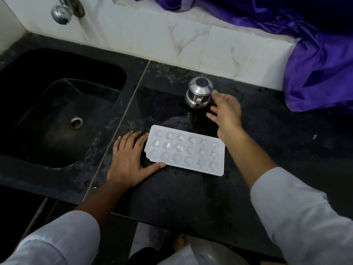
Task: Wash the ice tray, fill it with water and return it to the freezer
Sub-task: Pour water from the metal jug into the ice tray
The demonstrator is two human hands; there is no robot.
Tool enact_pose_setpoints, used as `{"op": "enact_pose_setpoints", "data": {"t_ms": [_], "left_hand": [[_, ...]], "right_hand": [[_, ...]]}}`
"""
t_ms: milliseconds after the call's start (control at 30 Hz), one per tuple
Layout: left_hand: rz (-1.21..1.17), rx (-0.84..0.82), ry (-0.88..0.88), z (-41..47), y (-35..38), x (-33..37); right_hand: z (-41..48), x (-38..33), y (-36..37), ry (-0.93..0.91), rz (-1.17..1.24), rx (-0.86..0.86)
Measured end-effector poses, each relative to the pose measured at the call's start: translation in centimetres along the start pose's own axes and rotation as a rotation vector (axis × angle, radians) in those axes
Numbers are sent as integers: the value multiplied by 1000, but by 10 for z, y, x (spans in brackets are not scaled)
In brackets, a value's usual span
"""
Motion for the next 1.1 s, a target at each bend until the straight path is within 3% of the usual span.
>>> {"op": "enact_pose_setpoints", "data": {"t_ms": [167,400,833,1100], "left_hand": [[12,-14,-1,-1,-1,0],[24,-19,-6,-2,-1,2],[53,16,1,-1,2,0],[-98,-64,-20,-4,-9,1]], "right_hand": [[-37,-31,-47,-42,125,-35],[-81,31,-91,217,-103,25],[-102,72,-77,266,-364,-46],[-107,62,-75,257,-334,-39]]}}
Point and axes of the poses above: each hand's wrist, its own z-axis towards the middle knuckle, its own y-axis out of the palm, x = y × z, the point moved 1 cm from there along z, towards the middle knuckle, and after that the axes turned 15 degrees about -x, right-handed, at the moved point
